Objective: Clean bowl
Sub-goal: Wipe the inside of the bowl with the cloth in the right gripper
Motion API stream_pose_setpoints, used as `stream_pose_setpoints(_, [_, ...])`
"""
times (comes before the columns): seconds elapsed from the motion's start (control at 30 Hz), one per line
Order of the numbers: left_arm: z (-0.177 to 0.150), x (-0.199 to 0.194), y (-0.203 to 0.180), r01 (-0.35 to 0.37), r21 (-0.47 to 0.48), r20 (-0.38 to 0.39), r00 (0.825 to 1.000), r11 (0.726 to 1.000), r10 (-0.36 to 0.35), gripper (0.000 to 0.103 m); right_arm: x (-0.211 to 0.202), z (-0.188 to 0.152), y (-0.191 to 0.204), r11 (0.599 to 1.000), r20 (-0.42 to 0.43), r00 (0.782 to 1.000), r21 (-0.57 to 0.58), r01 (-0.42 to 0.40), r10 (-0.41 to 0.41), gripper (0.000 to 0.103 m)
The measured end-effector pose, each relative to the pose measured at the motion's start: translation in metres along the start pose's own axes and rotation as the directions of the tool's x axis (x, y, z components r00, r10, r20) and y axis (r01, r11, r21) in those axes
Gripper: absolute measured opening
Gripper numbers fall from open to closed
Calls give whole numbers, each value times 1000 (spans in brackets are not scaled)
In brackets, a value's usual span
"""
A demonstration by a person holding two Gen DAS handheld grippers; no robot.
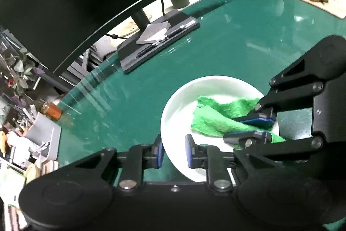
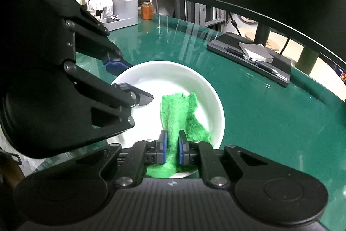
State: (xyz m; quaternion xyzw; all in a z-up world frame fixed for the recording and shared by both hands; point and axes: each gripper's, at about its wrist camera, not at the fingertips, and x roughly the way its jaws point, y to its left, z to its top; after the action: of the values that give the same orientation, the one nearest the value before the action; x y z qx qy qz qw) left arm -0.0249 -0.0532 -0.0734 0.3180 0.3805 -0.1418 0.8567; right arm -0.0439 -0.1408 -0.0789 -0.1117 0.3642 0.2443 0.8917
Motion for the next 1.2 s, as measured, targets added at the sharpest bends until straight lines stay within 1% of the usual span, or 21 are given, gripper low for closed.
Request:
stream_pose_setpoints(0.03, [1,0,0,0,3,-5,1000,1000,0,21,0,0,0,1000,1,1000,0,0,0,11])
stream_pose_setpoints(0.13, [4,0,7,20,-50,-22,1000,999,-21,16,1,-1,-1,1000,5,1000,3,1,-1,11])
stream_pose_setpoints(0.2, [7,0,19,63,-118,-38,997,991,-68,13,0,-2,-1,1000,8,1000,3,5,-5,11])
stream_pose_setpoints(0.3, [10,1,34,123,-209,-42,990,970,-135,9,-1,-2,0,1000,5,1000,-4,10,-10,11])
stream_pose_setpoints(0.37, [10,0,39,154,-241,-38,985,958,-168,8,-2,-2,-1,1000,4,1000,-7,15,-15,11])
stream_pose_setpoints(0.4, [10,-2,39,162,-241,-33,984,957,-175,8,-3,-2,0,1000,1,1000,-17,20,-20,11])
stream_pose_setpoints(0.47, [8,-6,35,169,-224,-20,984,960,-177,8,-7,-3,7,997,5,1000,-78,23,-23,10])
stream_pose_setpoints(0.53, [7,-9,30,158,-201,-12,987,967,-163,8,-9,0,13,990,16,1000,-135,27,-25,10])
stream_pose_setpoints(0.57, [7,-10,28,151,-190,-8,988,970,-155,9,-7,3,14,985,28,998,-167,51,-47,10])
stream_pose_setpoints(0.6, [7,-10,27,150,-189,-7,988,970,-154,10,-5,7,12,980,41,996,-181,81,-75,6])
stream_pose_setpoints(0.73, [6,-7,31,157,-208,-11,987,966,-163,9,-3,10,5,979,47,995,-181,99,-91,6])
stream_pose_setpoints(0.8, [5,-3,33,159,-227,-25,985,961,-169,8,-3,5,7,983,1,998,-168,69,-70,9])
stream_pose_setpoints(0.83, [4,-3,34,166,-234,-24,984,958,-176,9,-5,2,7,993,-24,999,-116,26,-29,9])
stream_pose_setpoints(0.9, [1,-2,34,171,-233,-29,983,957,-182,9,-7,3,2,999,-45,998,-22,-40,39,9])
stream_pose_setpoints(0.93, [0,-1,34,172,-232,-32,982,957,-184,9,-8,4,1,998,-45,997,7,-69,69,9])
stream_pose_setpoints(0.97, [-1,-1,34,174,-232,-32,982,957,-186,9,-8,5,-1,990,-34,991,48,-130,131,9])
stream_pose_setpoints(1.0, [-2,-1,34,176,-234,-32,982,956,-188,9,-10,6,1,983,-19,985,64,-172,174,9])
stream_pose_setpoints(1.07, [-4,-1,34,180,-236,-32,981,955,-192,9,-11,6,5,975,-9,976,48,-219,219,9])
stream_pose_setpoints(1.1, [-5,-2,34,180,-234,-32,981,955,-193,9,-11,5,8,974,-17,974,20,-224,224,7])
stream_pose_setpoints(1.13, [-5,-2,34,180,-230,-33,981,956,-192,9,-9,5,10,980,-34,980,-17,-199,198,7])
stream_pose_setpoints(1.2, [-7,-2,33,164,-215,-34,984,963,-175,10,-7,5,10,989,-47,991,-80,-125,122,8])
